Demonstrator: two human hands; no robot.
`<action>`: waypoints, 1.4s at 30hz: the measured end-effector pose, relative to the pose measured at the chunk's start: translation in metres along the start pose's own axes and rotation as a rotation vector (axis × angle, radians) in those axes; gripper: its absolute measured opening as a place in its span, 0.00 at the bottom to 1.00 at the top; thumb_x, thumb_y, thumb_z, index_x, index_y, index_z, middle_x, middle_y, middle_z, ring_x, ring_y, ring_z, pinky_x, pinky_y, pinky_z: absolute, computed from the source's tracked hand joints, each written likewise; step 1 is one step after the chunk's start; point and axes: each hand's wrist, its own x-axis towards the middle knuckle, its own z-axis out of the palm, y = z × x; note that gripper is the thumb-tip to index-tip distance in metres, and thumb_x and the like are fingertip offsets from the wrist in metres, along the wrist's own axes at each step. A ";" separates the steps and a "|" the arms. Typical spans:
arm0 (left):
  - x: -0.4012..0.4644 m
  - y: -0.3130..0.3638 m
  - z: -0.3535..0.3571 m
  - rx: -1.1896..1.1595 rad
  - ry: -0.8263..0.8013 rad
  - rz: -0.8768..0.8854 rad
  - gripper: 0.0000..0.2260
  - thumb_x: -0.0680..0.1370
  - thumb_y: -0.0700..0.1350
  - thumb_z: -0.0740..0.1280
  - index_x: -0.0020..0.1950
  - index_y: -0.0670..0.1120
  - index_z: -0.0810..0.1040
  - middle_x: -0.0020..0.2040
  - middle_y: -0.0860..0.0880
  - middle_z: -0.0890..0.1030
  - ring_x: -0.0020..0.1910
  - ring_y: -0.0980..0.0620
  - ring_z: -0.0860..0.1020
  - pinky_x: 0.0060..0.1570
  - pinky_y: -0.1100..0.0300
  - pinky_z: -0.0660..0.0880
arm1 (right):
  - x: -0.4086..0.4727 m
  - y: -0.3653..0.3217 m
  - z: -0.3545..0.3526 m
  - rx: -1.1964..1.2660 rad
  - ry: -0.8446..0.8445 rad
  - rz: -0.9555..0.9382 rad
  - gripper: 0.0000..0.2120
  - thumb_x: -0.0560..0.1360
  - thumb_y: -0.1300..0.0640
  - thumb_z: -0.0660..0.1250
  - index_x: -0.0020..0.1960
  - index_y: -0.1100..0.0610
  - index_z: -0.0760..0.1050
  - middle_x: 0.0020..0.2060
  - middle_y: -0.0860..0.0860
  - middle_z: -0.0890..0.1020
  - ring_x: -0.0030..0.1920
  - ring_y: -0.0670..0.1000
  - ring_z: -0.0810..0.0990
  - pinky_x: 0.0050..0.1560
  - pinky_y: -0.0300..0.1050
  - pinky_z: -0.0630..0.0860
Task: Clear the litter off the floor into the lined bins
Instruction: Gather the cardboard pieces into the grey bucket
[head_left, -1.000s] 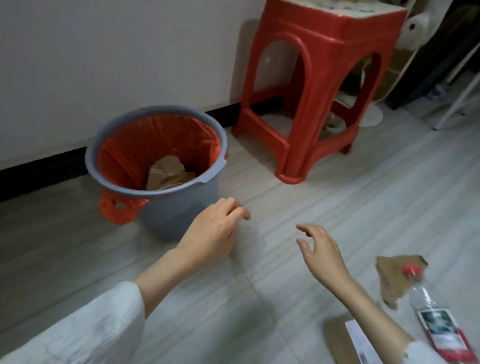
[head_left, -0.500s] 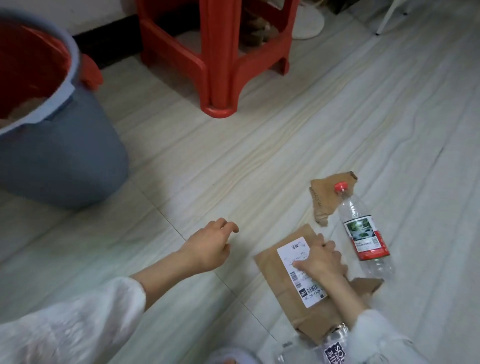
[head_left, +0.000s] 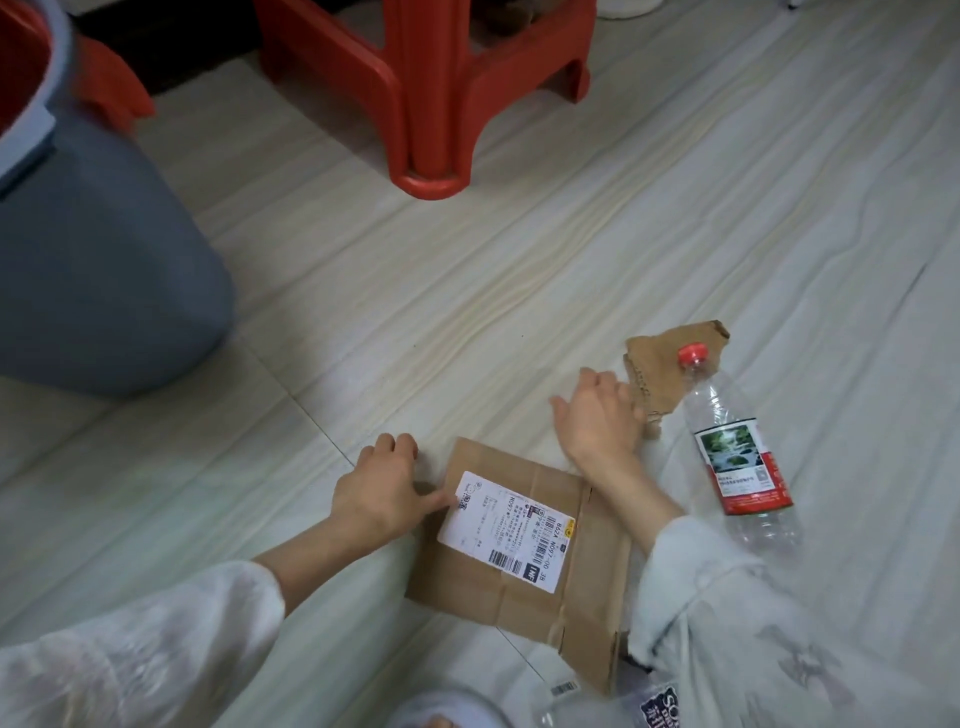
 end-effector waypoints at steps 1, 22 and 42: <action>-0.001 0.003 0.003 0.015 0.000 -0.001 0.31 0.67 0.68 0.66 0.61 0.49 0.66 0.58 0.51 0.69 0.58 0.50 0.69 0.46 0.55 0.72 | 0.011 0.007 -0.006 -0.010 -0.042 0.053 0.27 0.79 0.47 0.57 0.72 0.60 0.59 0.70 0.59 0.65 0.71 0.59 0.61 0.68 0.55 0.59; 0.015 -0.012 -0.010 0.269 -0.194 0.199 0.33 0.66 0.52 0.76 0.65 0.46 0.63 0.61 0.47 0.65 0.59 0.48 0.68 0.54 0.57 0.69 | 0.043 -0.004 0.008 0.352 -0.211 0.010 0.12 0.76 0.54 0.60 0.50 0.57 0.79 0.53 0.57 0.81 0.55 0.59 0.78 0.55 0.48 0.75; 0.012 -0.107 -0.106 -0.622 -0.111 -0.047 0.10 0.75 0.33 0.67 0.53 0.45 0.76 0.47 0.48 0.80 0.45 0.50 0.77 0.39 0.64 0.73 | -0.005 -0.064 -0.006 1.237 -0.397 0.060 0.03 0.75 0.62 0.67 0.43 0.61 0.78 0.37 0.54 0.81 0.39 0.52 0.79 0.38 0.38 0.75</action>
